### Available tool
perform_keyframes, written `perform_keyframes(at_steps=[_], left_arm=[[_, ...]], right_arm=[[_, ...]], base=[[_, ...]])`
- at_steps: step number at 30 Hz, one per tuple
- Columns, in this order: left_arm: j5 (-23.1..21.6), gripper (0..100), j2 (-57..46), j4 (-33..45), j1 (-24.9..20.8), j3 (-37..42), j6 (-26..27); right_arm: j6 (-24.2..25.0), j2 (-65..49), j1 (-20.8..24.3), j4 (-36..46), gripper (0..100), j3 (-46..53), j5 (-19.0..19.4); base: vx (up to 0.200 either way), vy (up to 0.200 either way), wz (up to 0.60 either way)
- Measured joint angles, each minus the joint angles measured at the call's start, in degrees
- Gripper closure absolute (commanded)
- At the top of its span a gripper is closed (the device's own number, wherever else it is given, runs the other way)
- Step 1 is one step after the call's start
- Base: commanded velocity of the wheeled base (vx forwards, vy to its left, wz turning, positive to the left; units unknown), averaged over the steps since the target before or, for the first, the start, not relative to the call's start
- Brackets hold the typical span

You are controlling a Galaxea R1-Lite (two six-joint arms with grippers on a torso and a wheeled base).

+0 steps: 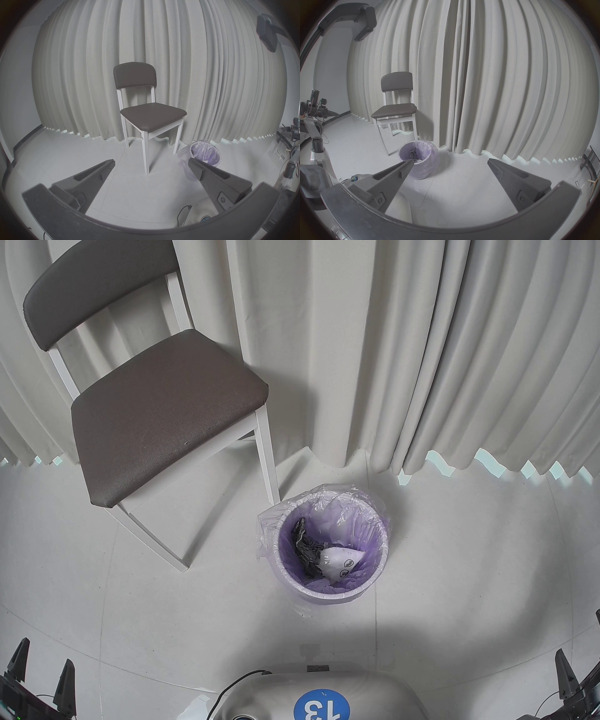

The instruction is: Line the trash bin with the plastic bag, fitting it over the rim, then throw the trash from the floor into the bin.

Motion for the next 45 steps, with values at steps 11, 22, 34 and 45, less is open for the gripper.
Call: perform_keyframes(at_steps=[11, 22, 34, 45], left_arm=[[0.0, 0, 0.02, 0.05, 0.02, 0.0, 0.16], [-0.11, 0, 0.07, 0.02, 0.0, 0.0, 0.41], [-0.51, 0, 0.11, 0.05, 0.0, 0.0, -0.2], [-0.51, 0, 0.13, 0.05, 0.0, 0.0, 0.28]], right_arm=[[2.06, 0.05, 0.0, 0.05, 0, 0.0, -7.8], [5.23, 0.07, 0.0, 4.86, 0, 0.02, -2.24], [8.41, 0.09, -0.15, 4.33, 0, 0.0, -7.23], [9.65, 0.09, -0.17, 4.18, 0, 0.0, -6.92]], base=[[0.0, 0.0, 0.0], [0.0, 0.0, 0.0], [0.0, 0.0, 0.0], [0.0, 0.0, 0.0]])
